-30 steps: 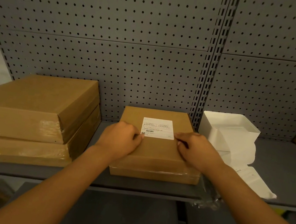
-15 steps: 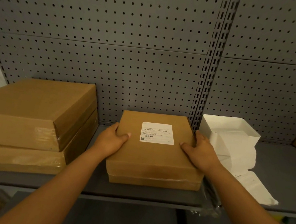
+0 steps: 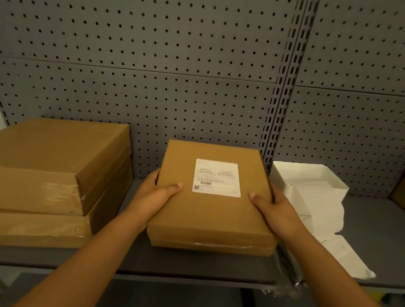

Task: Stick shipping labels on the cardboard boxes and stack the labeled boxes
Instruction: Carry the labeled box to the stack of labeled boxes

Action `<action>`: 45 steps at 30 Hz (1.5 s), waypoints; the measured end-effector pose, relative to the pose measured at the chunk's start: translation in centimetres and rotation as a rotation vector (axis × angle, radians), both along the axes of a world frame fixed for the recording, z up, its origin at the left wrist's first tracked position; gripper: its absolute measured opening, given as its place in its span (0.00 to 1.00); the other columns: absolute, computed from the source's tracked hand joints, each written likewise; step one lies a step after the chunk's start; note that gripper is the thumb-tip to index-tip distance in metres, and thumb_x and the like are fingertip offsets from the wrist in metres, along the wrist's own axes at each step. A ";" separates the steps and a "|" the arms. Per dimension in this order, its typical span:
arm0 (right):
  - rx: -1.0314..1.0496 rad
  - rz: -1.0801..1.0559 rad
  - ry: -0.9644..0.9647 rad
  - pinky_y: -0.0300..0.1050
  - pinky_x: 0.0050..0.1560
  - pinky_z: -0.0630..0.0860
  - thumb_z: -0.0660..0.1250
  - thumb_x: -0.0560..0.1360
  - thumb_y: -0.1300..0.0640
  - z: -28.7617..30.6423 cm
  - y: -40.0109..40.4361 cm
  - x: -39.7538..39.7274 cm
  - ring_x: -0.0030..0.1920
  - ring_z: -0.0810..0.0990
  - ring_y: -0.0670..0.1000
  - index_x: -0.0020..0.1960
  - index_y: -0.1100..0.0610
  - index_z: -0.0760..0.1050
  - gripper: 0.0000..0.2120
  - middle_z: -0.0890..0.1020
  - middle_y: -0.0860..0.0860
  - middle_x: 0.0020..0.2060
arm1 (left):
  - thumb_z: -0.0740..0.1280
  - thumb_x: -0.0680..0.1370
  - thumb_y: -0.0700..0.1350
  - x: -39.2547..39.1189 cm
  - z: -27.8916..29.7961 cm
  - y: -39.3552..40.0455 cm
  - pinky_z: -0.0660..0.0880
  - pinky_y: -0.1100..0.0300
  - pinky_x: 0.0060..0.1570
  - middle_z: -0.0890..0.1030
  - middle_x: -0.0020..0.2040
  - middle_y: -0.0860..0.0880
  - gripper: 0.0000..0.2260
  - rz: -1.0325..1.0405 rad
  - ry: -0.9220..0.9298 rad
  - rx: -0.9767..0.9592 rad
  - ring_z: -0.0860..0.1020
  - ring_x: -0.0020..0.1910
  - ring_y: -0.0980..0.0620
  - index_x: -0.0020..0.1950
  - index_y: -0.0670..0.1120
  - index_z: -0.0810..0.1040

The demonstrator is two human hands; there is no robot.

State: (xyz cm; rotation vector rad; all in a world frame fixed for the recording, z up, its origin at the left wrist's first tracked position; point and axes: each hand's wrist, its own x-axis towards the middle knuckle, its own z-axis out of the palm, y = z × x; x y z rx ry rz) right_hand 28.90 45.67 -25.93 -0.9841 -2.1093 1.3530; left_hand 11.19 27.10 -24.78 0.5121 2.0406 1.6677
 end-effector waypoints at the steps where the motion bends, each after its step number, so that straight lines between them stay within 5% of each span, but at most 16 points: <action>1: 0.025 -0.015 0.034 0.48 0.57 0.73 0.63 0.76 0.43 0.5 -0.3 0.2 0.59 0.75 0.54 0.74 0.49 0.58 0.30 0.73 0.52 0.66 | 0.70 0.75 0.49 0.0 0.5 -0.1 0.72 0.56 0.48 0.75 0.59 0.50 0.28 0.002 0.054 0.016 0.75 0.51 0.51 0.72 0.52 0.64; 12: 0.172 -0.147 0.364 0.43 0.52 0.71 0.65 0.76 0.46 5.5 -2.2 2.0 0.55 0.73 0.47 0.75 0.47 0.56 0.31 0.70 0.44 0.61 | 0.71 0.74 0.52 0.5 5.4 -0.4 0.72 0.46 0.63 0.73 0.66 0.52 0.33 -0.025 0.413 0.163 0.74 0.62 0.51 0.75 0.56 0.59; 19: 0.181 -0.144 0.487 0.40 0.51 0.71 0.67 0.76 0.49 7.9 -0.5 4.2 0.56 0.74 0.46 0.74 0.48 0.58 0.30 0.71 0.43 0.58 | 0.71 0.74 0.50 3.0 8.9 1.2 0.72 0.50 0.62 0.74 0.62 0.54 0.31 -0.014 0.497 0.238 0.74 0.60 0.52 0.74 0.54 0.62; 25: 0.228 -0.110 0.549 0.45 0.59 0.73 0.68 0.74 0.49 9.6 4.2 8.0 0.59 0.75 0.47 0.74 0.48 0.60 0.31 0.74 0.44 0.61 | 0.71 0.74 0.49 7.4 10.6 5.3 0.71 0.56 0.58 0.74 0.61 0.54 0.31 0.014 0.537 0.299 0.74 0.58 0.54 0.73 0.54 0.62; 34: 0.275 -0.034 0.572 0.30 0.48 0.72 0.68 0.75 0.51 11.5 11.8 14.5 0.54 0.75 0.40 0.73 0.48 0.61 0.29 0.73 0.41 0.57 | 0.73 0.73 0.48 14.4 11.5 12.2 0.72 0.57 0.58 0.73 0.65 0.52 0.31 0.088 0.501 0.372 0.74 0.60 0.53 0.72 0.50 0.62; 41: 0.281 -0.047 0.598 0.35 0.52 0.74 0.68 0.75 0.48 12.1 15.9 17.2 0.57 0.75 0.39 0.72 0.44 0.61 0.28 0.74 0.38 0.58 | 0.72 0.74 0.48 16.9 12.6 16.7 0.71 0.66 0.49 0.72 0.64 0.54 0.29 0.051 0.541 0.403 0.74 0.57 0.58 0.71 0.52 0.63; 45: 0.296 -0.103 0.610 0.37 0.53 0.75 0.68 0.75 0.49 12.7 18.3 19.2 0.56 0.75 0.39 0.66 0.37 0.61 0.23 0.73 0.34 0.53 | 0.72 0.73 0.50 18.0 13.4 20.3 0.70 0.61 0.53 0.69 0.68 0.52 0.30 0.015 0.554 0.391 0.72 0.61 0.55 0.72 0.53 0.62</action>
